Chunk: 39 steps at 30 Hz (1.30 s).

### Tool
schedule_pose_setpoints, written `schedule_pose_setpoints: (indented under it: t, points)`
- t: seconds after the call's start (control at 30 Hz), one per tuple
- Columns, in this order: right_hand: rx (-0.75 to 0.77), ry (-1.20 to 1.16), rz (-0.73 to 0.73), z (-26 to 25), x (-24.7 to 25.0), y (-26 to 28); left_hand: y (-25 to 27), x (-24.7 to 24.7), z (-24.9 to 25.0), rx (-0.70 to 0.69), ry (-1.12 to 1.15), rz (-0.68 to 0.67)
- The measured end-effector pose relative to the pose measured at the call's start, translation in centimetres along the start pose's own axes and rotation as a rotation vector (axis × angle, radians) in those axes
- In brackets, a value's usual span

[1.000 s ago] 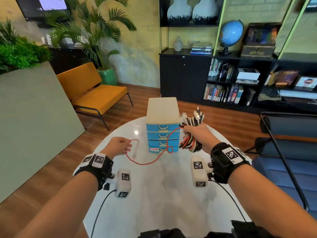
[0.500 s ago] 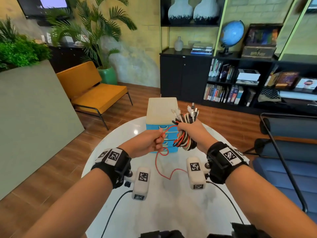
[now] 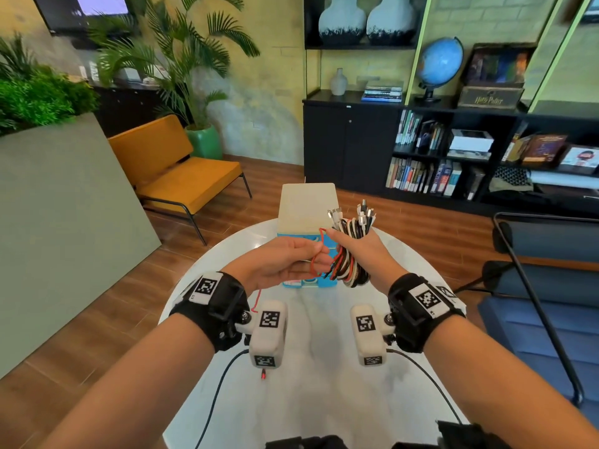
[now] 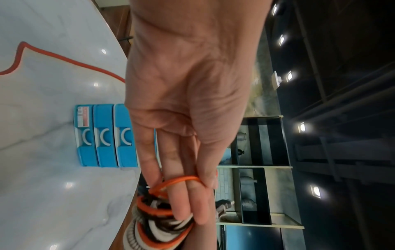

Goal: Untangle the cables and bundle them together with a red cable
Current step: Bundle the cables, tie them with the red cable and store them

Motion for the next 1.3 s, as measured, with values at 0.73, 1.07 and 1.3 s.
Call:
schedule_pose_setpoints:
  t: [0.73, 1.07, 1.3]
  points:
    - [-0.007, -0.202, 0.333, -0.1, 3.8, -0.8, 1.7, 1.5, -2.4, 0.328, -0.438, -0.314]
    - [-0.078, -0.015, -0.127, -1.2, 3.3, 0.7, 0.4, 1.5, -1.7, 0.025, -0.732, 0.175]
    - [-0.100, 0.091, -0.260, -0.4, 0.9, 1.4, -0.3, -0.1, 0.1, -0.144, -0.860, 0.252]
Point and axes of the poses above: each hand's wrist, its own y-axis away from the middle knuckle, its own x-axis out of the back of the hand, z = x × y, the point moved 2 cm from there along -y, towards the middle knuckle, and after that the axes turned 3 degrees about -z, right-handed, at the moved point
